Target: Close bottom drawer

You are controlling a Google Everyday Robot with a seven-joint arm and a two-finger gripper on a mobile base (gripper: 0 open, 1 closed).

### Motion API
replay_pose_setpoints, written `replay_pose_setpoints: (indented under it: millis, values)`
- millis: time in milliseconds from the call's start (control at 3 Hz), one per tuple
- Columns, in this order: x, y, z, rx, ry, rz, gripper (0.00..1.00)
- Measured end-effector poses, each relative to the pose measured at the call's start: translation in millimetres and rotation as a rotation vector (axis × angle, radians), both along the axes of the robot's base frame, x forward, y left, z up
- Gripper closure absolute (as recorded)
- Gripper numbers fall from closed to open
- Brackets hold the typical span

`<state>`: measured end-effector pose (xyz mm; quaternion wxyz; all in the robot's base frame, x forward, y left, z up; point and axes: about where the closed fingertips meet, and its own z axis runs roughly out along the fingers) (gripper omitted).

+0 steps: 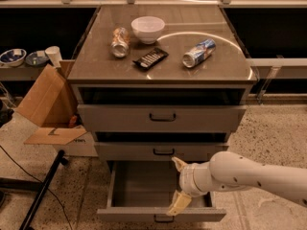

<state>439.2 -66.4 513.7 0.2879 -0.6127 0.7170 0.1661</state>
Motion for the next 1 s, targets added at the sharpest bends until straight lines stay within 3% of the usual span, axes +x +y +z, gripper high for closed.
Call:
replay_pose_setpoints:
  millis: [667, 1000]
  values:
    - [4, 10, -121, 0.081, 0.086, 0.018, 0.00]
    - [-1, 16, -197, 0.154, 0.101, 0.009, 0.00]
